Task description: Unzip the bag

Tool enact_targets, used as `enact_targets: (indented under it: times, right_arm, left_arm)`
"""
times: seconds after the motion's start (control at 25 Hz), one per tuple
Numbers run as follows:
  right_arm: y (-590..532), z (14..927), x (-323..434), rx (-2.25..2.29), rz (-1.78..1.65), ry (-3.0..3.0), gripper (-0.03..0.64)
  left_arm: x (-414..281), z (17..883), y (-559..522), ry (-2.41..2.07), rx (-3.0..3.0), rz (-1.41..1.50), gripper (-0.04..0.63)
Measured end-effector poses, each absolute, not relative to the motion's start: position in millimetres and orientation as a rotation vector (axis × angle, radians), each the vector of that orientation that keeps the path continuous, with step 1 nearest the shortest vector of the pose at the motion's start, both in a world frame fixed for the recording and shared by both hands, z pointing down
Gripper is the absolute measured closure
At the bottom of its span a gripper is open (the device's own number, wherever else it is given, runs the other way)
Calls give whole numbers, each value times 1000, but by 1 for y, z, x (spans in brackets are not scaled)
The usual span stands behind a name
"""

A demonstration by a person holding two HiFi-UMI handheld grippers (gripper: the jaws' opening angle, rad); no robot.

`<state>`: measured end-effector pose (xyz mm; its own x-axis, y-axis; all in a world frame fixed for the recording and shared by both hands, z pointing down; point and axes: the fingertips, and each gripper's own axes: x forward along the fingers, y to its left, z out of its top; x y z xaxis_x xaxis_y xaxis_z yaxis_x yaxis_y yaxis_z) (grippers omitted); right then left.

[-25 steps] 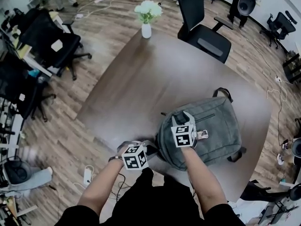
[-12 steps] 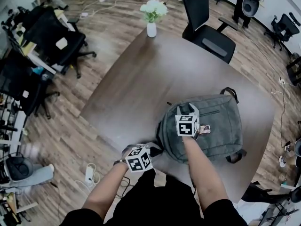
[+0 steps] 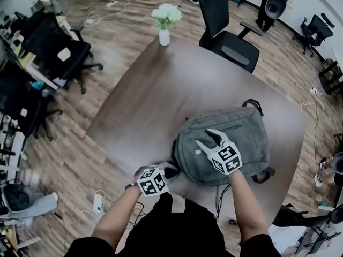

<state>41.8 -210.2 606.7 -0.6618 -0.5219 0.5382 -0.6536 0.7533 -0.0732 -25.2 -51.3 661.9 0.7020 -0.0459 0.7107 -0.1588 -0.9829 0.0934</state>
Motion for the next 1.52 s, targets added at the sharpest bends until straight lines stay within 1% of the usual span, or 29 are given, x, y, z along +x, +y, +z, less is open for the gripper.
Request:
enact_targets:
  times: [0.16, 0.28, 0.32, 0.48, 0.52, 0.6, 0.84, 1.08, 1.52]
  right_arm:
    - [-151, 619, 59, 601, 247, -2402, 385]
    - [-113, 631, 64, 438, 217, -2348, 363]
    - [-102, 637, 65, 391, 202, -2317, 346]
    - [-86, 668, 70, 323, 176, -2218, 328]
    - [-86, 674, 70, 326, 192, -2213, 338]
    - [-86, 680, 69, 341, 218, -2217, 328]
    - [-89, 683, 68, 414, 212, -2201, 330]
    - [-110, 683, 51, 584, 295, -2209, 334]
    - [-141, 681, 36, 805, 397, -2165, 339]
  left_arm:
    - [-26, 663, -51, -165, 2760, 1142, 569]
    - [-26, 663, -51, -158, 2762, 1150, 569]
    - [-26, 663, -51, -155, 2764, 1152, 569]
    - [-24, 664, -52, -146, 2769, 1150, 569]
    - [-23, 664, -52, -143, 2768, 1150, 569]
    - [-23, 664, -51, -136, 2762, 1148, 569]
    - [-21, 663, -48, -121, 2763, 1149, 568]
    - [-30, 661, -58, -204, 2750, 1121, 557]
    - [-34, 668, -58, -213, 2738, 1181, 549]
